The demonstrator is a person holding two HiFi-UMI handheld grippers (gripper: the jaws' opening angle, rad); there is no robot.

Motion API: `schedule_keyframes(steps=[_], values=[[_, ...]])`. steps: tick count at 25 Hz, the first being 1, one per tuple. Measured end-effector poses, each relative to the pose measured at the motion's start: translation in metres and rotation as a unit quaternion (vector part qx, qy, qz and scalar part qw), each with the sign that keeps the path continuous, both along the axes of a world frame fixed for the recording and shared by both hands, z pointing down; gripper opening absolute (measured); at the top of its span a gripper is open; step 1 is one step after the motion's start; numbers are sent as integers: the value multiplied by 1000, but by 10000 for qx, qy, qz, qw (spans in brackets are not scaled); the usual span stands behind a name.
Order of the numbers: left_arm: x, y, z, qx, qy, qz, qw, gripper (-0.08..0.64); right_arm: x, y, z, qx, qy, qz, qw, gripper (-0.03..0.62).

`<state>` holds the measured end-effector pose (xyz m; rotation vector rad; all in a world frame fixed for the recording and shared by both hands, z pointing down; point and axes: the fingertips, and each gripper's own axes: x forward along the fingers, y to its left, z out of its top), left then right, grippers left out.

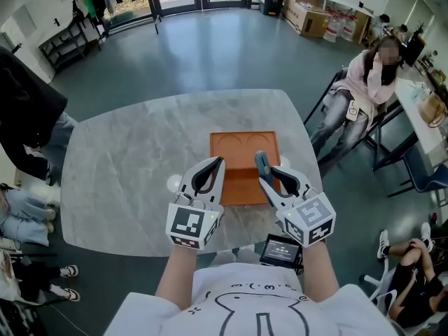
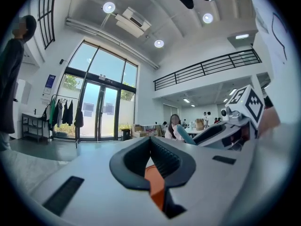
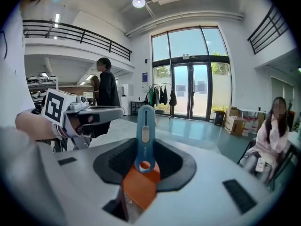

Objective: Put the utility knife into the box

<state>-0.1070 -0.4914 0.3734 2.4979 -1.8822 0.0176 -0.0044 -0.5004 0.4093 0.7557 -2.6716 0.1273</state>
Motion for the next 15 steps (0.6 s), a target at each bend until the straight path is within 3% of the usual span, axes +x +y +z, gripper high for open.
schedule_keyframes(steps=[9, 15], values=[[-12, -8, 11, -180, 47, -428, 9989, 15, -15, -14, 35, -324, 575, -721, 9952, 132], [-23, -4, 22, -297, 93, -605, 9977, 15, -21, -15, 86, -651, 1333, -1298, 9804, 132]])
